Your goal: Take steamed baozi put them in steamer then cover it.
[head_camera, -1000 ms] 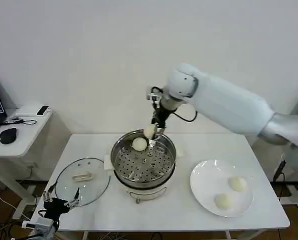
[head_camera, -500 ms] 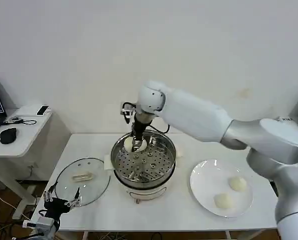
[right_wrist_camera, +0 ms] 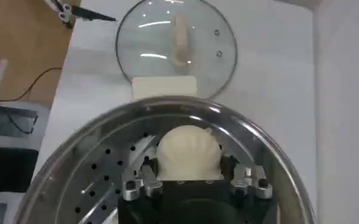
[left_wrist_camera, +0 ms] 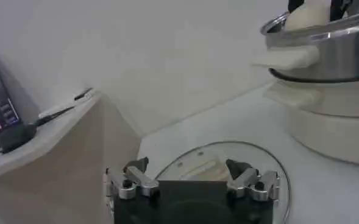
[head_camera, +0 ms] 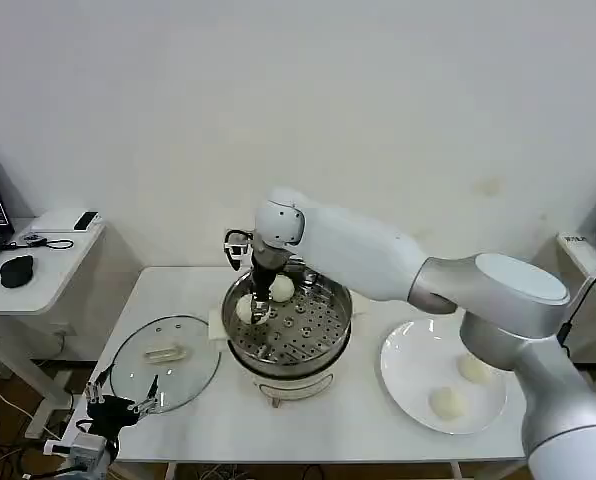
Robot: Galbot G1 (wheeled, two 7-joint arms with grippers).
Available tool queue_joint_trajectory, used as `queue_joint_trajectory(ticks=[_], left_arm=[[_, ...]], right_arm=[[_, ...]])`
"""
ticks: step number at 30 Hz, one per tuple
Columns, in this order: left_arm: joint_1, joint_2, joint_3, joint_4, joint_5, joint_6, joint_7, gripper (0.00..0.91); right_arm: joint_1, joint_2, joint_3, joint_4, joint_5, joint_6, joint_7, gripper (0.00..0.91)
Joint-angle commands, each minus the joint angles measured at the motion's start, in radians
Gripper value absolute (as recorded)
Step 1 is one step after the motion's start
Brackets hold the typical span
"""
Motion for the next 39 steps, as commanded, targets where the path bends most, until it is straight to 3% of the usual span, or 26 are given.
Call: queue_joint_trajectory(ticks=[1, 10, 11, 23, 28, 32, 33, 39], left_arm=[[0.002, -0.003, 0.001, 0.002, 0.0, -0.002, 0.0, 0.907], [0.003, -0.005, 0.001, 0.002, -0.001, -0.002, 0.0, 0.907], [0.003, -0.005, 0.001, 0.002, -0.001, -0.002, 0.0, 0.907], [0.004, -0.007, -0.001, 0.005, -0.002, -0.003, 0.0, 0.907], [0.009, -0.009, 0.001, -0.001, -0.008, -0.003, 0.004, 0.907], [0.0, -0.018, 0.006, -0.014, -0.018, 0.0, 0.016, 0.907], [-0.001, -0.02, 0.009, -0.017, -0.023, 0.001, 0.019, 0.907], [0.011, -0.021, 0.019, -0.035, -0.028, 0.004, 0.027, 0.907]], right_arm=[[-0.023, 0.025, -0.013, -0.022, -0.008, 0.004, 0.004, 0.675], [-0.031, 0.037, -0.015, -0.024, -0.014, 0.006, 0.008, 0.685], [-0.032, 0.038, -0.016, -0.026, -0.014, 0.008, 0.01, 0.907], [-0.03, 0.013, 0.004, -0.004, -0.015, 0.012, 0.017, 0.907], [0.026, -0.138, 0.021, 0.144, 0.002, 0.056, -0.05, 0.907], [0.079, -0.299, 0.03, 0.27, 0.04, 0.083, -0.103, 0.907], [0.099, -0.373, 0.041, 0.325, 0.055, 0.085, -0.123, 0.907], [0.159, -0.619, 0.05, 0.489, 0.081, 0.127, -0.149, 0.907]])
